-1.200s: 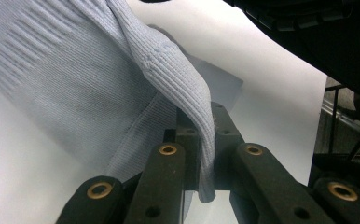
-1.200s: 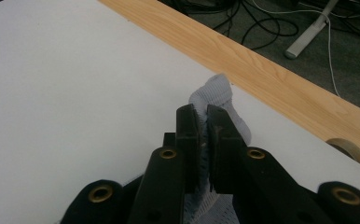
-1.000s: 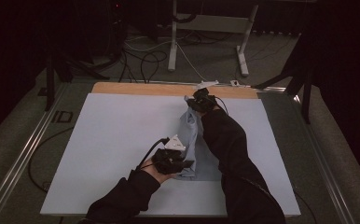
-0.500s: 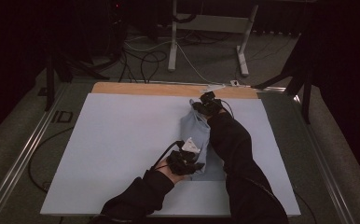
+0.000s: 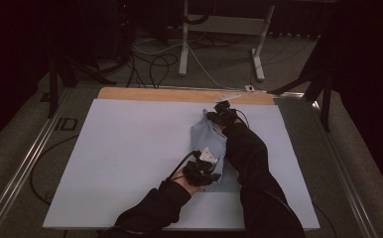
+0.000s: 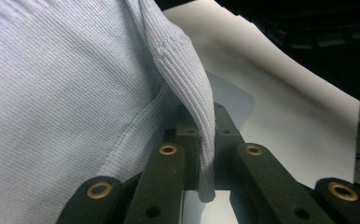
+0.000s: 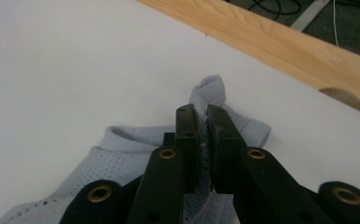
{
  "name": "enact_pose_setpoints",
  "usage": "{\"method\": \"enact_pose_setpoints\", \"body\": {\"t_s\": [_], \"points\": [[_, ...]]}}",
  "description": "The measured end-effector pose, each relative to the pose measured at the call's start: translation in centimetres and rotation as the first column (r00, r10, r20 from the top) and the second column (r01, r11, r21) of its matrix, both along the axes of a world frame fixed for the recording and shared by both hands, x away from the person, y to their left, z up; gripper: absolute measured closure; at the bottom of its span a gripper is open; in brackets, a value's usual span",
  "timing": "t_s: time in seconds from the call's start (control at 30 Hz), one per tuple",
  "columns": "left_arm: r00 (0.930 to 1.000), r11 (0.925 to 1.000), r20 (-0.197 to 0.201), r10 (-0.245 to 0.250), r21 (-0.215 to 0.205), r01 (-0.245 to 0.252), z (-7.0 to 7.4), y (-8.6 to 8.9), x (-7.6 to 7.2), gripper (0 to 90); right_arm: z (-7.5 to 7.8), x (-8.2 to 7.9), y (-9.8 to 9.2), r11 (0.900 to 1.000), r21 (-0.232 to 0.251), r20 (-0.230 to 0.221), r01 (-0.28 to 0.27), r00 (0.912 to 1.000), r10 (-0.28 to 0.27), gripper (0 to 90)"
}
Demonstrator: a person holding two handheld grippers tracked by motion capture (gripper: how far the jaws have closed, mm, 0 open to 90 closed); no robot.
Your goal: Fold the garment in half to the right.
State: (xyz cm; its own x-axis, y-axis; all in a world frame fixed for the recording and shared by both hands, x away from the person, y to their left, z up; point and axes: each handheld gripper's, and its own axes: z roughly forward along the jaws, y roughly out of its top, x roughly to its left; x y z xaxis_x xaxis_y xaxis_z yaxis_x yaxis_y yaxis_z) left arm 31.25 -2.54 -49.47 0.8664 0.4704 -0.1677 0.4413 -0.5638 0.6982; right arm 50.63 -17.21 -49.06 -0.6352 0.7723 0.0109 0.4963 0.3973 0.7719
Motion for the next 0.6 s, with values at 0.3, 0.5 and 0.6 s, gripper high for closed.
{"method": "enact_pose_setpoints", "body": {"t_s": [0.3,0.5,0.6], "points": [[1.0000,0.9995,0.000,-0.002,0.032,0.002,-0.9,-0.8,0.3,86.1,-0.7,0.2,-0.6,1.000,0.015,-0.021,-0.009,0.9997,0.009,80.0],[0.9999,0.9992,-0.013,-0.006,0.039,0.007,-1.3,-1.4,0.4,86.0,-0.1,0.0,-1.7,1.000,0.008,-0.031,-0.006,0.9995,0.006,53.8],[0.9998,0.9992,-0.020,-0.005,0.040,0.006,-1.5,-1.6,0.5,86.0,0.4,-0.3,-2.0,0.999,-0.021,-0.014,-0.024,0.9996,0.024,50.6]]}}
